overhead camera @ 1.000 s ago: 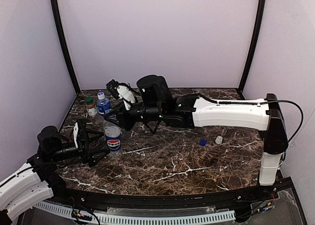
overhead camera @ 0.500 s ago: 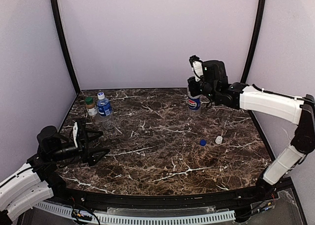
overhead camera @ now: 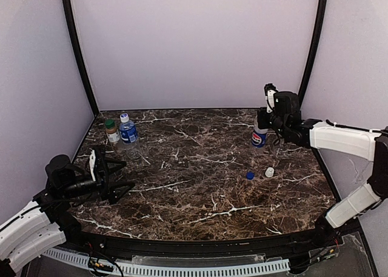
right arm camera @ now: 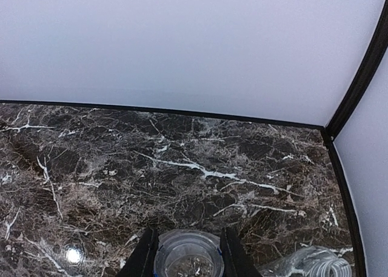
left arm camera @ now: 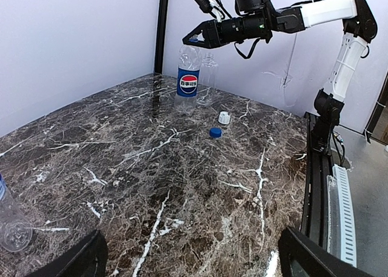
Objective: Unscrew the bottle caps
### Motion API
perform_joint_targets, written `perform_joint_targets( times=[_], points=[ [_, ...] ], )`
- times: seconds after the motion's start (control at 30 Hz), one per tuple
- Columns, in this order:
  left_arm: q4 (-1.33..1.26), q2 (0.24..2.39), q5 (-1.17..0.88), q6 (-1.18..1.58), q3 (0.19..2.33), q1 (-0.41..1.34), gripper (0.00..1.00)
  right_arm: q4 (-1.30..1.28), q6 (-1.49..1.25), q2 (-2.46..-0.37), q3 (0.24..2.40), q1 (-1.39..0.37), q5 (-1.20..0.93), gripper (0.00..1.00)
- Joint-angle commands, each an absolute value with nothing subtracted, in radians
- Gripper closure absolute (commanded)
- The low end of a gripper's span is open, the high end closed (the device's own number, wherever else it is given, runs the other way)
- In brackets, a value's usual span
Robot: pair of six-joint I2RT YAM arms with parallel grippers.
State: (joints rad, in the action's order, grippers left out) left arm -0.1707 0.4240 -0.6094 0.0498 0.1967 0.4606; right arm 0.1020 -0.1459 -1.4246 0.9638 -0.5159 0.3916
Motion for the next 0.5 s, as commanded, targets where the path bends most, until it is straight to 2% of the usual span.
perform_joint_targets(
  times=[0.0,0.3,0.33,0.43,0.47],
  points=[
    [-0.177,0.423,-0.618,0.051,0.183,0.448,0.01,0.154,-0.211,-1.416,0.928,-0.504,0.355,1.00],
    [-0.176,0.423,-0.618,0.050,0.183,0.439,0.01,0.146,-0.220,-1.421,0.914,-0.500,0.361,1.00],
    [-0.176,0.424,-0.618,0.050,0.183,0.439,0.01,0.145,-0.222,-1.419,0.914,-0.500,0.372,0.97],
    [-0.178,0.424,-0.619,0.051,0.183,0.438,0.01,0.138,-0.209,-1.416,0.923,-0.499,0.380,0.66],
    [-0.178,0.424,-0.620,0.051,0.183,0.437,0.01,0.130,-0.204,-1.417,0.931,-0.497,0.380,0.59]
  ],
)
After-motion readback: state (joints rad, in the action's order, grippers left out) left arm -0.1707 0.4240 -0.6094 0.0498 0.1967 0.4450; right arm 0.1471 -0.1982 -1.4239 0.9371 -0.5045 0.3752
